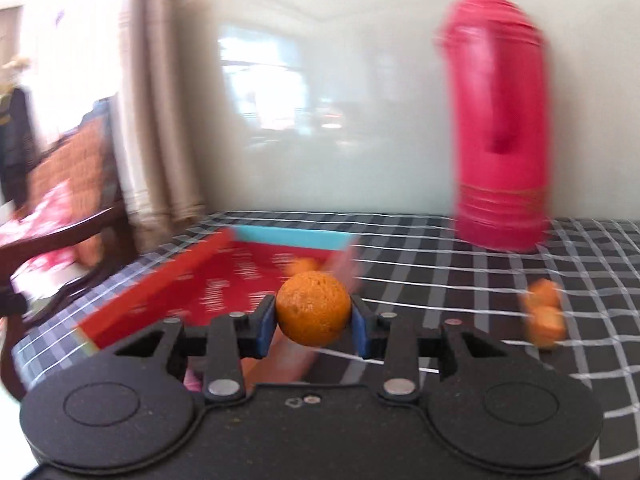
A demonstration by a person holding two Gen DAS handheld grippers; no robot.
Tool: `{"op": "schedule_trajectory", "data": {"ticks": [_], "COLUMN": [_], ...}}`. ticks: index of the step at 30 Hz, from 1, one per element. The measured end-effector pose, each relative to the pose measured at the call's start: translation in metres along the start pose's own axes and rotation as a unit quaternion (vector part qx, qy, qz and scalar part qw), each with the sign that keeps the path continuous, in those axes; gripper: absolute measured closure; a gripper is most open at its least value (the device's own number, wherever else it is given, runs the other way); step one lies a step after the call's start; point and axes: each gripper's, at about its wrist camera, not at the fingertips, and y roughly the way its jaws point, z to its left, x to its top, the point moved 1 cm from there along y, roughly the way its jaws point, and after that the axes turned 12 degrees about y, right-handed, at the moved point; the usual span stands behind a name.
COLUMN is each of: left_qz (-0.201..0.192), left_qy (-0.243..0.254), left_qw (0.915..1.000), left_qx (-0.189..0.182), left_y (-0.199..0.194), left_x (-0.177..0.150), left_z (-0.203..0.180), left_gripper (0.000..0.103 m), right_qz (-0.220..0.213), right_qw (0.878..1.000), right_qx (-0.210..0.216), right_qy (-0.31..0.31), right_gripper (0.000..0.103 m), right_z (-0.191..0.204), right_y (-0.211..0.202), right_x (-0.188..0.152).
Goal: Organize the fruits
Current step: 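Grasp an orange with the right gripper and release it into the tray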
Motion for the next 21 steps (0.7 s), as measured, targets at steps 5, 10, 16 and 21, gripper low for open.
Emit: {"op": "schedule_trajectory", "data": {"ticks": [5, 10, 16, 21], "left_qz": [0.008, 0.008, 0.009, 0.005], "left_qy": [-0.008, -0.014, -0.016, -0.009], "left_qw": [0.9999, 0.9998, 0.9998, 0.9999], "left_qx": [0.009, 0.011, 0.007, 0.001], "left_y": [0.003, 0.004, 0.004, 0.0], "left_x": [-0.003, -0.003, -0.003, -0.001], "left_z": [0.012, 0.018, 0.016, 0.007], "left_gripper": [0.001, 0.001, 0.001, 0.001], "right_qz": [0.012, 0.026, -0.014, -0.028], "right_qw": [0.997, 0.994, 0.995, 0.997], "right_qx": [0.019, 0.016, 0.001, -0.032], "right_qy": [-0.072, -0.106, -0.094, -0.068], "right_gripper": [0.073, 0.067, 0.024, 0.017], "right_z": [0.032, 0.046, 0.044, 0.029], "right_y": [0.003, 0.004, -0.01, -0.013], "right_x": [-0.013, -0.023, -0.017, -0.01]}}
